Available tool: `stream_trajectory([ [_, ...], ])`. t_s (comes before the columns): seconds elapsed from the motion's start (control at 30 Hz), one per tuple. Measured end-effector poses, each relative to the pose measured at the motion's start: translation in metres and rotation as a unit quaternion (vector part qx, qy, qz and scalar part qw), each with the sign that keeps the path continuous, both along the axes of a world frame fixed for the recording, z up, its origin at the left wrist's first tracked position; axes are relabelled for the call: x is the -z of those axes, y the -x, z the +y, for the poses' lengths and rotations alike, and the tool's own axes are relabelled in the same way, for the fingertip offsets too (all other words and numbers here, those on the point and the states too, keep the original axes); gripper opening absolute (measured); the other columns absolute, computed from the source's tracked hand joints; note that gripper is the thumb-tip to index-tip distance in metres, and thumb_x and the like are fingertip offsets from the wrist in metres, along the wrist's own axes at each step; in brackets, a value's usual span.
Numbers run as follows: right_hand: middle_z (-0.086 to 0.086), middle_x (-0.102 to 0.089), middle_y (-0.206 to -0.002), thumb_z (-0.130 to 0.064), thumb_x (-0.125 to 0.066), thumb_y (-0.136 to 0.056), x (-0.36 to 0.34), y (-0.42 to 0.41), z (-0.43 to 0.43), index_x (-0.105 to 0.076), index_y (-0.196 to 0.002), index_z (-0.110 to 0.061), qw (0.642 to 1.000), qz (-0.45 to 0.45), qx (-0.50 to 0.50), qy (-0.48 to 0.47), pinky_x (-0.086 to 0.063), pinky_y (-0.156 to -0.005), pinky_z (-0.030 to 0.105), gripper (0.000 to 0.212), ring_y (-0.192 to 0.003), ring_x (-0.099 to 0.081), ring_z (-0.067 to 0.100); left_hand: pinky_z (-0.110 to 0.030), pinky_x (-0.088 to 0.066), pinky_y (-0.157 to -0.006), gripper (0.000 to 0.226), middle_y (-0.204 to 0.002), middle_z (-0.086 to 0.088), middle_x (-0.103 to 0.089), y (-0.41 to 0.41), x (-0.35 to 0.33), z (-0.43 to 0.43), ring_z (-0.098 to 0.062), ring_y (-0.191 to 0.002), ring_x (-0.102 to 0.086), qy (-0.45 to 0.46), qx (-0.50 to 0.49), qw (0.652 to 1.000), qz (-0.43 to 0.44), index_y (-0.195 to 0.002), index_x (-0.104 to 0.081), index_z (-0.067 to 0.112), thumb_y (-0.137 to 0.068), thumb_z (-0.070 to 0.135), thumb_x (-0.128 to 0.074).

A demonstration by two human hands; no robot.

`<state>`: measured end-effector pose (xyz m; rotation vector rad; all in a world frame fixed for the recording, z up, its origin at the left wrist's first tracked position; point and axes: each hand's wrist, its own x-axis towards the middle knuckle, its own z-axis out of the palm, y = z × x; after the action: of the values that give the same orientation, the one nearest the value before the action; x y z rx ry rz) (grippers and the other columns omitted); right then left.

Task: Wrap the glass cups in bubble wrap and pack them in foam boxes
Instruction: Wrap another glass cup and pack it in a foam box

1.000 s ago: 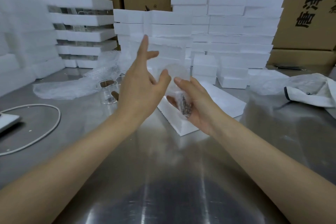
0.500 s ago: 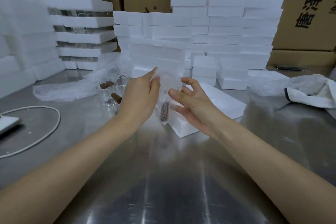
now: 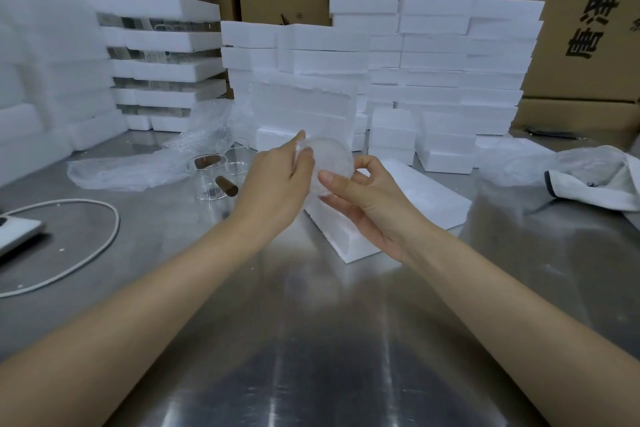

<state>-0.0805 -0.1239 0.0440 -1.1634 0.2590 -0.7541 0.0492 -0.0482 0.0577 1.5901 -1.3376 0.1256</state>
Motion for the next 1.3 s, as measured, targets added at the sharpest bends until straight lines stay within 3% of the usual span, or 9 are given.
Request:
stream_trajectory([
  [0.23,0.009,-0.059,-0.090,-0.006,-0.076,-0.076,0.003,0.001,-0.002,-0.041,-0.088,-0.014,0.998,0.038,-0.008,0.051,-0.054,-0.092,0.032,0.037,-0.092,-0.068,0.019,-0.013,-0.031,-0.049,0.035,-0.083,0.008,-0.055,-0.005,-0.003,0.000,-0.020,-0.054,-0.050,0.019,-0.068,0.997,-0.038,-0.061,-0.049,0.012,-0.096,0.013,-0.050],
  [0.37,0.014,-0.058,-0.103,-0.002,-0.074,-0.078,0.004,0.001,-0.003,-0.041,-0.097,-0.014,0.995,0.070,0.003,0.065,-0.050,-0.099,0.039,0.041,-0.094,-0.065,0.023,-0.041,-0.049,-0.070,0.028,-0.080,-0.015,-0.069,-0.005,-0.001,0.001,-0.037,-0.083,-0.061,-0.013,-0.131,0.987,-0.095,-0.113,-0.070,0.018,-0.095,0.024,-0.049],
  [0.5,0.012,-0.067,-0.100,-0.003,-0.074,-0.077,0.001,0.001,-0.005,-0.041,-0.108,-0.013,1.000,0.006,-0.018,-0.015,-0.055,-0.088,0.028,0.045,-0.086,-0.069,0.020,-0.038,-0.051,-0.079,0.043,-0.097,-0.002,-0.073,-0.003,-0.007,0.004,-0.023,-0.087,-0.065,-0.028,-0.078,0.996,-0.017,-0.115,-0.068,0.026,-0.086,0.046,-0.044],
  [0.67,0.013,-0.067,-0.104,-0.007,-0.078,-0.066,0.002,0.001,-0.008,-0.044,-0.107,-0.012,0.999,-0.016,-0.007,-0.045,-0.055,-0.088,0.028,0.053,-0.092,-0.070,0.022,-0.035,-0.044,-0.060,0.046,-0.052,-0.009,-0.057,-0.004,-0.005,0.005,-0.030,-0.060,-0.057,-0.041,-0.080,0.995,-0.034,-0.054,-0.052,0.011,-0.087,0.041,-0.040],
  [0.87,-0.005,-0.059,-0.080,-0.014,-0.086,-0.062,0.008,0.001,-0.007,-0.041,-0.080,-0.018,0.996,0.045,0.037,0.066,-0.051,-0.098,0.037,0.049,-0.082,-0.067,0.015,-0.036,-0.035,-0.051,0.048,-0.045,-0.015,-0.033,-0.004,-0.006,0.002,-0.028,-0.047,-0.032,-0.016,-0.085,0.996,-0.034,-0.044,-0.027,0.012,-0.086,0.021,-0.048],
  [1.0,0.004,-0.041,-0.079,-0.043,-0.086,-0.056,0.005,0.000,-0.002,-0.041,-0.061,-0.026,0.978,0.130,0.077,0.142,-0.039,-0.107,0.054,0.049,-0.086,-0.049,0.022,-0.034,-0.033,-0.050,0.042,-0.052,-0.019,-0.033,-0.009,-0.007,0.002,-0.026,-0.051,-0.029,-0.007,-0.129,0.990,-0.059,-0.049,-0.035,0.008,-0.085,0.022,-0.052],
  [1.13,0.002,-0.049,-0.068,-0.033,-0.087,-0.061,0.004,0.000,-0.004,-0.047,-0.070,-0.021,0.988,0.088,0.069,0.105,-0.049,-0.094,0.042,0.043,-0.078,-0.052,0.023,-0.037,-0.045,-0.060,0.034,-0.055,-0.010,-0.051,-0.009,-0.007,0.004,-0.031,-0.063,-0.051,0.011,-0.160,0.979,-0.127,-0.059,-0.055,0.011,-0.087,0.030,-0.052],
  [1.2,-0.005,-0.070,-0.079,-0.021,-0.085,-0.067,0.002,0.001,-0.005,-0.048,-0.104,-0.015,0.999,0.034,0.028,0.023,-0.054,-0.085,0.029,0.053,-0.081,-0.068,0.018,-0.038,-0.049,-0.089,0.022,-0.102,-0.005,-0.072,-0.009,-0.007,0.004,-0.024,-0.106,-0.060,0.039,-0.107,0.990,-0.086,-0.093,-0.074,0.025,-0.090,0.036,-0.055],
  [1.3,0.002,-0.074,-0.102,-0.021,-0.082,-0.070,0.000,0.004,-0.007,-0.029,-0.138,-0.029,0.999,0.000,0.008,-0.043,-0.056,-0.080,0.022,0.087,-0.099,-0.070,0.023,-0.036,-0.014,-0.118,0.074,-0.160,0.003,-0.014,-0.011,-0.002,-0.001,-0.011,-0.147,-0.002,0.022,-0.075,0.997,-0.017,-0.151,-0.026,0.022,-0.089,0.049,-0.058],
])
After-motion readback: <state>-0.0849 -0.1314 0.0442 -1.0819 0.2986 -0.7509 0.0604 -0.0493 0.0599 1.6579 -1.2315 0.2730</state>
